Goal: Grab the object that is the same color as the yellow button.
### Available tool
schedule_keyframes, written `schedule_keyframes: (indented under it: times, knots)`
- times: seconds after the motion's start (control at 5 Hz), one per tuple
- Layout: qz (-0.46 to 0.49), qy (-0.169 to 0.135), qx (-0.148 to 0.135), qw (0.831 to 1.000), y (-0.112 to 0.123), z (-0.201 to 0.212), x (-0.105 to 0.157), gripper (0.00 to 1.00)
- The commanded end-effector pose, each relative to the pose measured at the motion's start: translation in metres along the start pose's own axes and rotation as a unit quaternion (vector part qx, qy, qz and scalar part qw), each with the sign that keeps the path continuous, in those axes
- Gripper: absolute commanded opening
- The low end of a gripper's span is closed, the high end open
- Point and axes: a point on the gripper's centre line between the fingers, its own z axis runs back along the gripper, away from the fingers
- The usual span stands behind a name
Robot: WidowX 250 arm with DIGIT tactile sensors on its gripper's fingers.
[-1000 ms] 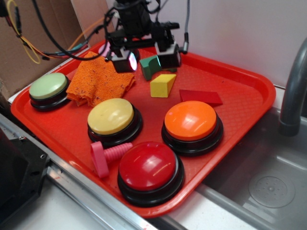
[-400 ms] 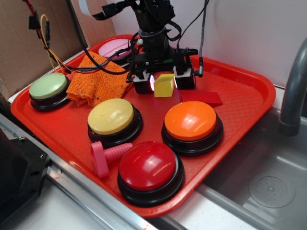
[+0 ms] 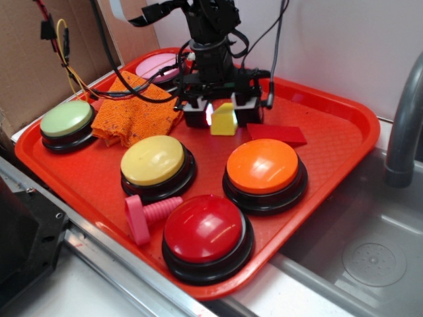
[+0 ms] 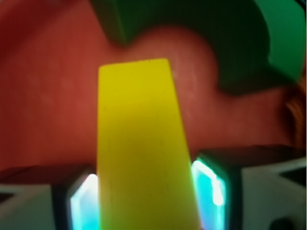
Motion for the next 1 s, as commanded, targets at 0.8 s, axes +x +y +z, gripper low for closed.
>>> schedule_keyframes:
  times: [0.8]
  knots:
    - [-0.155,-0.094,-0.072,0.981,0.038,0.171,-0.009,0.00]
